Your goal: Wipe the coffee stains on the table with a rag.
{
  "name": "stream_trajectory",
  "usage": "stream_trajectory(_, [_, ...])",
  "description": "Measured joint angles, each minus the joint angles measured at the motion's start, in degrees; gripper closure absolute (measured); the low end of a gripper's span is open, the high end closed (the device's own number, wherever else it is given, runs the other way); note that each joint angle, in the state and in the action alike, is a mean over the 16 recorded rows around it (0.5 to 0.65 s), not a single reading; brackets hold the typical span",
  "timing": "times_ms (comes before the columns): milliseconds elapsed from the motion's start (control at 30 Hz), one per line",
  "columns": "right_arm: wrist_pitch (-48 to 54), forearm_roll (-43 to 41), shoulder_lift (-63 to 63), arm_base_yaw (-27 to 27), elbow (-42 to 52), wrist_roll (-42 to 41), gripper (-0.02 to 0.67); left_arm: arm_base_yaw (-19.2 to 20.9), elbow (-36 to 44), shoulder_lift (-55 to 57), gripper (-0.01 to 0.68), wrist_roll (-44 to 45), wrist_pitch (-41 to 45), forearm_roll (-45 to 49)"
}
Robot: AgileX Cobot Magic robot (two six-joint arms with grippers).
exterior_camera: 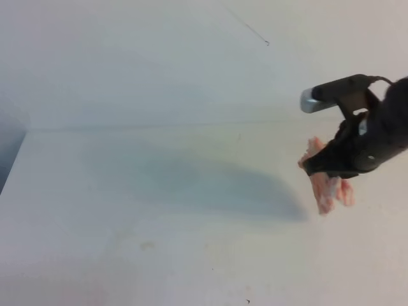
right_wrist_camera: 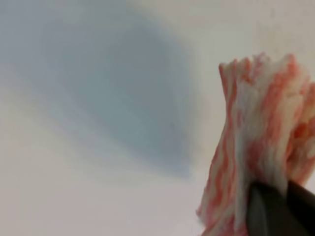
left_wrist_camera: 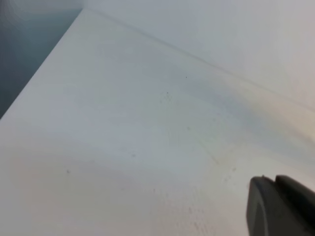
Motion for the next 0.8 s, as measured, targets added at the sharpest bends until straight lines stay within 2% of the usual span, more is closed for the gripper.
stream_trajectory(200, [-4.98, -1.42, -7.64, -2.28, 8.84, 0.00, 0.601, 0.00, 0.00, 0.00, 0.673, 0.00, 0.00, 0.00])
stream_trajectory(567, [-8.46, -3.37, -12.07, -3.11, 12.58, -0.45, 0.321, 0.00, 0.00, 0.00, 0.672, 0.00, -0.12, 0.00])
stream_trajectory(667, [-8.71, -3.09, -12.63, -3.11, 12.56, -0.89, 0.317, 0.00, 0.00, 0.00, 0.673, 0.00, -0.12, 0.00])
stream_trajectory(800, [-8.62, -1.54, -14.43, -3.11, 12.54, -2.37, 0.389, 0.00, 0.00, 0.00, 0.673, 0.00, -0.06, 0.00])
